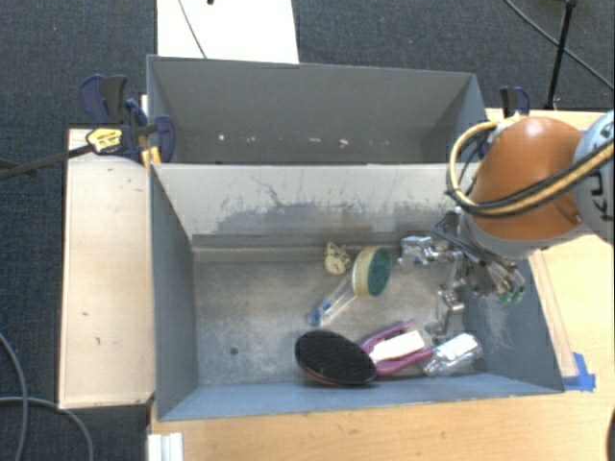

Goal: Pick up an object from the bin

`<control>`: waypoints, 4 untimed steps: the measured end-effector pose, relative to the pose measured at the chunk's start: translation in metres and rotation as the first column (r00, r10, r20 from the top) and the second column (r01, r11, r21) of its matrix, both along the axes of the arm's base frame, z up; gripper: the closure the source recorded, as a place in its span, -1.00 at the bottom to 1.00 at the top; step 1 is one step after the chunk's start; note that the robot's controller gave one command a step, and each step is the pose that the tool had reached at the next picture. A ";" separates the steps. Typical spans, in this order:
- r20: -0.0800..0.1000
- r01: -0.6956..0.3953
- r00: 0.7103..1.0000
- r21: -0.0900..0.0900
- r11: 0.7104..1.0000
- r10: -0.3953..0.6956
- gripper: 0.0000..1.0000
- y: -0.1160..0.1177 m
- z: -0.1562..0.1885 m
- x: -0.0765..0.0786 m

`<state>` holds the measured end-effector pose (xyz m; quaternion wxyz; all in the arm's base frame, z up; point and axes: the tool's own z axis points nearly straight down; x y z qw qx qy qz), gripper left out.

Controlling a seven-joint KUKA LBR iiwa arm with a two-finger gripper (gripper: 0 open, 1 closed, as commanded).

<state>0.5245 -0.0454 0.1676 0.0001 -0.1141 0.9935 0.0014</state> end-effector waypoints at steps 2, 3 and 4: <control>0.011 -0.051 0.999 -0.003 0.999 0.051 1.00 0.015 -0.094 -0.043; 0.010 -0.055 0.998 -0.003 0.998 0.055 1.00 0.028 -0.024 -0.022; 0.011 -0.059 0.998 -0.004 0.998 0.059 1.00 0.013 0.089 -0.018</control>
Offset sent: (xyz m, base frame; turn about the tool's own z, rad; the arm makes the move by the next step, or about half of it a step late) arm -0.0463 0.0147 -0.0954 -0.0486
